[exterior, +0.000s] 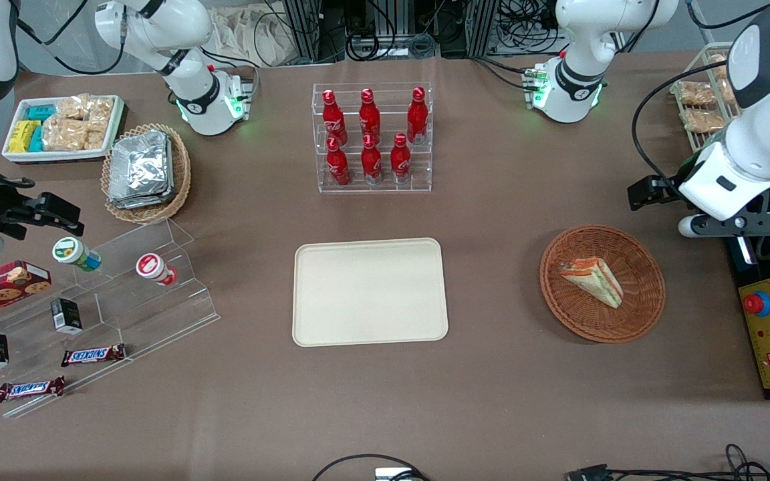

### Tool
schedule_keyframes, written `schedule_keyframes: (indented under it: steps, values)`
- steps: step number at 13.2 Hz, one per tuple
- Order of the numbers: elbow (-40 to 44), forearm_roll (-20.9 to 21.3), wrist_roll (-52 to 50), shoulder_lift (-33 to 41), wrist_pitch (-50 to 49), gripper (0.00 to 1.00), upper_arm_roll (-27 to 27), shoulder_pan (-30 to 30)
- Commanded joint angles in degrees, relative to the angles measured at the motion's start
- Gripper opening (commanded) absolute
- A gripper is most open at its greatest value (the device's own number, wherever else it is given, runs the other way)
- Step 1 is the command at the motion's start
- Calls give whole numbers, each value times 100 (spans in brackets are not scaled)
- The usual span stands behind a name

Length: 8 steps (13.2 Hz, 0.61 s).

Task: Place sandwich from basket to tray
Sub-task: 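Move the left gripper down over the wrapped sandwich in the basket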

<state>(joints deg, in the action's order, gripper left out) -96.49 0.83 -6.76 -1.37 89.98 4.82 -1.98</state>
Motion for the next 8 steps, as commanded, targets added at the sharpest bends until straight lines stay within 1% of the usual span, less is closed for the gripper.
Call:
schedule_keyframes:
  steps: [1, 8]
  values:
    - [-80, 57, -1, 67, 29, 100, -60, -66]
    - [-45, 49, -80, 49, -6, 100, -86, -31]
